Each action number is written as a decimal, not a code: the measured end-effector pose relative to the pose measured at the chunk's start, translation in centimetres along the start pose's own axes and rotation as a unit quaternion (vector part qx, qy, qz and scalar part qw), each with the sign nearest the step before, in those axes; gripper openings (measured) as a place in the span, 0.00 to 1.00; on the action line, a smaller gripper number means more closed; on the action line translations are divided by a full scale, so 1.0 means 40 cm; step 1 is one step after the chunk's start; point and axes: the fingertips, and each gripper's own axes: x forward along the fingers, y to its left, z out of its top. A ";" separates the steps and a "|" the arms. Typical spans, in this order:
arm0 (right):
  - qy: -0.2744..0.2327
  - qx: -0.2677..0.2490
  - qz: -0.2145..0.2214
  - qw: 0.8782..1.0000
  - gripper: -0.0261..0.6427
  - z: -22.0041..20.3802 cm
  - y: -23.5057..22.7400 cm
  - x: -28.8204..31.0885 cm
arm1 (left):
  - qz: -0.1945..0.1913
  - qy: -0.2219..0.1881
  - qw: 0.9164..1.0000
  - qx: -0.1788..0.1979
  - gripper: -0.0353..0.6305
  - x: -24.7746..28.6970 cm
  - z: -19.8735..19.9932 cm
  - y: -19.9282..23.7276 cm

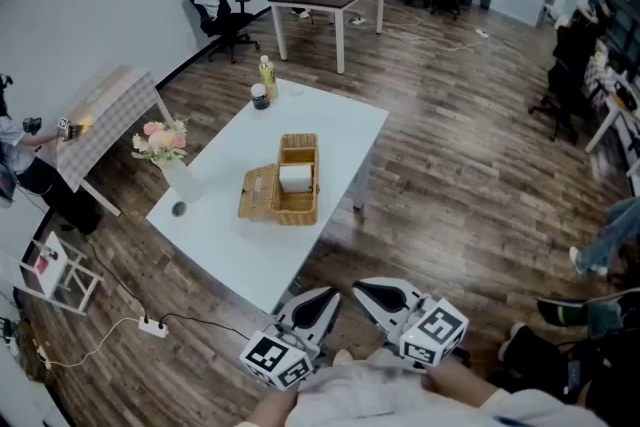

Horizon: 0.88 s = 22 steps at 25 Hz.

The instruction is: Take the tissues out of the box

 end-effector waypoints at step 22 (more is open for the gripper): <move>-0.011 0.023 0.001 1.000 0.09 0.004 -0.017 0.036 | 0.000 0.002 1.000 -0.011 0.08 0.006 0.009 0.047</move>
